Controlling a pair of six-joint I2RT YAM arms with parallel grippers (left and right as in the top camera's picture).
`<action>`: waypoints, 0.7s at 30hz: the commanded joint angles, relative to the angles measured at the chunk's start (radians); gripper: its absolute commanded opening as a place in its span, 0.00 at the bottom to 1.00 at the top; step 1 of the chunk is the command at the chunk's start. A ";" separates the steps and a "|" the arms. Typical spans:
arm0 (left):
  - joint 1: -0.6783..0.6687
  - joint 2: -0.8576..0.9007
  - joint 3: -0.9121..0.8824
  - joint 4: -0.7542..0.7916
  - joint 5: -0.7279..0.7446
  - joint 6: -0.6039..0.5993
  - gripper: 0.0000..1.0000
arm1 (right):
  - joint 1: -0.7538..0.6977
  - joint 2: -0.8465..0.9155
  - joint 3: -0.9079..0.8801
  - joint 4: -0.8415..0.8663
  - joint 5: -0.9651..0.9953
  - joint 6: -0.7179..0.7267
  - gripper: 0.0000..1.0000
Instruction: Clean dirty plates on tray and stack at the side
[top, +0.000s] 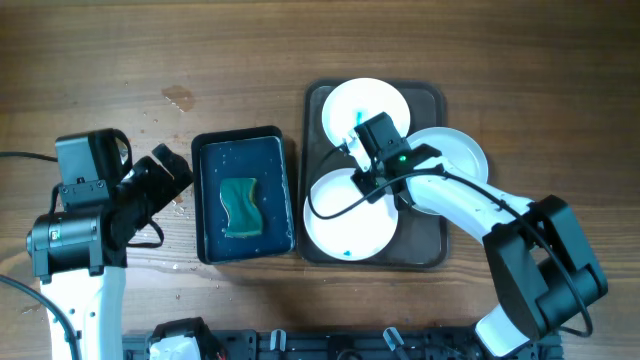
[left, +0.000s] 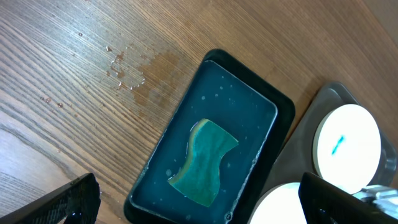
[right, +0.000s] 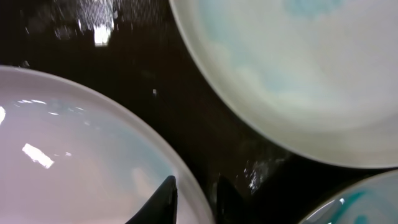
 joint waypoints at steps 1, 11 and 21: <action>0.006 0.000 0.012 0.002 0.002 0.005 1.00 | -0.005 0.022 -0.025 -0.012 -0.023 -0.003 0.04; 0.006 0.000 0.012 0.003 0.019 0.005 1.00 | -0.005 -0.237 0.038 -0.323 0.050 0.741 0.04; 0.006 0.000 0.012 0.006 0.047 0.005 1.00 | -0.004 -0.240 -0.090 -0.396 -0.200 0.834 0.32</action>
